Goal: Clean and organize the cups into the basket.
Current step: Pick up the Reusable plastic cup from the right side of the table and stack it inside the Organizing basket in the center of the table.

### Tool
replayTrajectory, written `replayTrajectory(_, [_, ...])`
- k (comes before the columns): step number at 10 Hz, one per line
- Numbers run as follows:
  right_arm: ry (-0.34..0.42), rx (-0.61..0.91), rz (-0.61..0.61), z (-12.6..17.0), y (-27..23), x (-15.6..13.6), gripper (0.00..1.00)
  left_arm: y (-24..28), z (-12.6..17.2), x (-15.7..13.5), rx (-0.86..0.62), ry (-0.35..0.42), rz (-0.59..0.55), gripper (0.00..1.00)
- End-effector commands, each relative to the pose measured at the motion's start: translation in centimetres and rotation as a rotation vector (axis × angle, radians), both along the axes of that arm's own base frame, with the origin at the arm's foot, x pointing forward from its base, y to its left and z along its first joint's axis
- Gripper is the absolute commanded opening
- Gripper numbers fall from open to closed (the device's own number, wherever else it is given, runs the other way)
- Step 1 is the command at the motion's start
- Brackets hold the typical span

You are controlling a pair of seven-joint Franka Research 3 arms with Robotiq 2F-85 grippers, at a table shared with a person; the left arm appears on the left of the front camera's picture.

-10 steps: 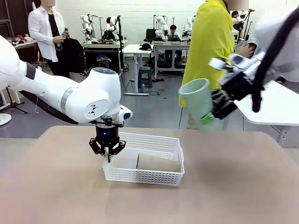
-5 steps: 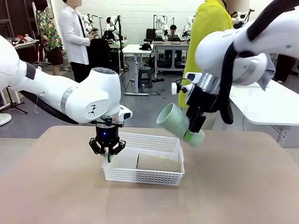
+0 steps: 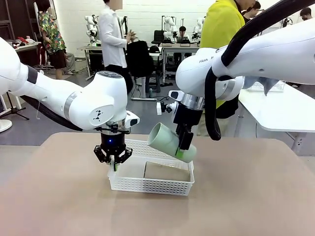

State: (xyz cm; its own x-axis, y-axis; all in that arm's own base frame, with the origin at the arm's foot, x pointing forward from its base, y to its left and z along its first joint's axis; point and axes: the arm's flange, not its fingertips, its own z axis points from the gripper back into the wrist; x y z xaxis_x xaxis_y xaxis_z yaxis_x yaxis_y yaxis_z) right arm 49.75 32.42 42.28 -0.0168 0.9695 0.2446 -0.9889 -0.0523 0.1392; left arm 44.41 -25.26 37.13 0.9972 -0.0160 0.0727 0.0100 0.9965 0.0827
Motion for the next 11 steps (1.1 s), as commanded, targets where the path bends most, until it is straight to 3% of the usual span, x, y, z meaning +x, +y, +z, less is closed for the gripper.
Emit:
replayTrajectory(1, [0.008,0.061,0.017,-0.4,-0.1,0.9,0.82,-0.1,0.1,-0.1,0.002,-0.003,-0.003,0.0])
replayTrajectory(2, [0.036,0.121,0.052,-0.3,-0.3,0.8,0.82,-0.1,0.1,-0.1,0.002,-0.003,-0.003,0.0])
replayTrajectory(3, [0.007,0.01,0.001,-0.4,0.0,0.3,0.82,-0.1,0.1,-0.1,0.002,-0.003,-0.003,0.0])
replayTrajectory(8, [0.014,0.031,0.015,-0.6,-0.1,0.5,0.82,-0.1,0.1,-0.1,0.002,-0.003,-0.003,0.0])
replayTrajectory(9, [-0.049,0.012,0.022,-1.3,-0.4,0.2,0.82,-0.1,0.1,-0.1,0.002,-0.003,-0.003,0.0])
replayTrajectory(11, [-0.086,-0.032,0.033,-2.5,0.3,0.6,0.82,-0.1,0.1,-0.1,0.002,-0.003,-0.003,0.0])
